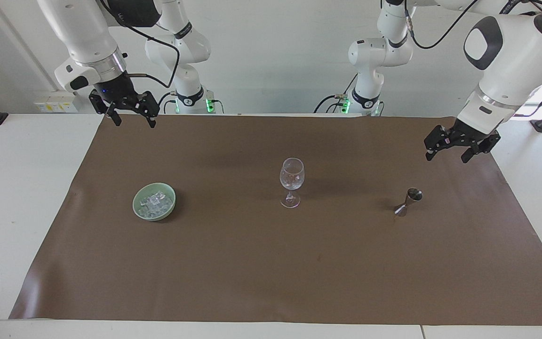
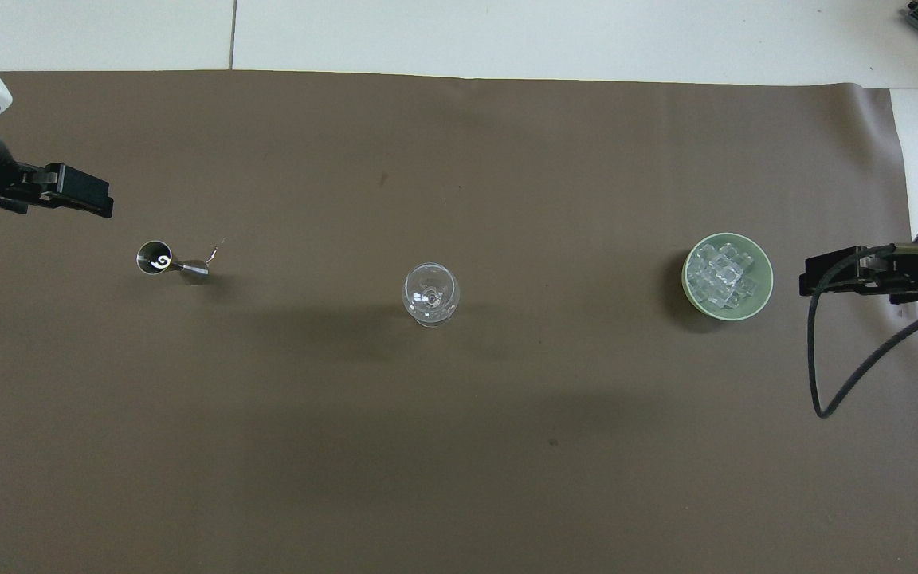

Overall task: Pour wine and add ice with both arms
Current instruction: 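Reach the left gripper down toward the small silver cup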

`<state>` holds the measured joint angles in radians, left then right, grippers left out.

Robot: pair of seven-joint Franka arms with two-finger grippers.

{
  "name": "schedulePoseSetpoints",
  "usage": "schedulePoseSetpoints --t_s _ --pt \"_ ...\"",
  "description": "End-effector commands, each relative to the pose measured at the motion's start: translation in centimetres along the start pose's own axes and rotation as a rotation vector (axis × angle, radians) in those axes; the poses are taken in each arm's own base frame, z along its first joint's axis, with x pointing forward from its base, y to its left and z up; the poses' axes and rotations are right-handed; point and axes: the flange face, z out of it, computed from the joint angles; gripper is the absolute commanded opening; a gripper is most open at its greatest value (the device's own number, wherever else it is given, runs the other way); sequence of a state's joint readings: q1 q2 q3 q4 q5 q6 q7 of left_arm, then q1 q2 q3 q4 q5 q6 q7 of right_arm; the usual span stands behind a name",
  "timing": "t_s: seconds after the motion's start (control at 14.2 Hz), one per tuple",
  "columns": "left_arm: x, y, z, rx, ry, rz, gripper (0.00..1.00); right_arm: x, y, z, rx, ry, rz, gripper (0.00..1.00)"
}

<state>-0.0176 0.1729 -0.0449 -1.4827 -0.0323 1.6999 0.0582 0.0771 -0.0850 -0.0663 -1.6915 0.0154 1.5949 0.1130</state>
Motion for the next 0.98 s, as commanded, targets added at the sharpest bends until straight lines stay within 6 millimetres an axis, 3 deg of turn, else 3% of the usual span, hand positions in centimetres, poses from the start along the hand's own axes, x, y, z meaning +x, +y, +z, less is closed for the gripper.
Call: schedulePoseSetpoints --t_s 0.0,0.35,0.91 --pt "1.9 0.0 1.4 -0.003 0.017 0.005 1.0 -0.4 0.1 0.0 0.008 0.008 -0.024 1.0" --pt "4.1 -0.7 4.5 -0.066 -0.003 -0.024 1.0 -0.4 0.1 0.0 0.008 0.008 -0.024 1.0" --pt "4.2 -3.7 7.6 -0.217 -0.031 -0.235 1.0 -0.4 0.1 0.0 0.008 0.008 -0.024 1.0"
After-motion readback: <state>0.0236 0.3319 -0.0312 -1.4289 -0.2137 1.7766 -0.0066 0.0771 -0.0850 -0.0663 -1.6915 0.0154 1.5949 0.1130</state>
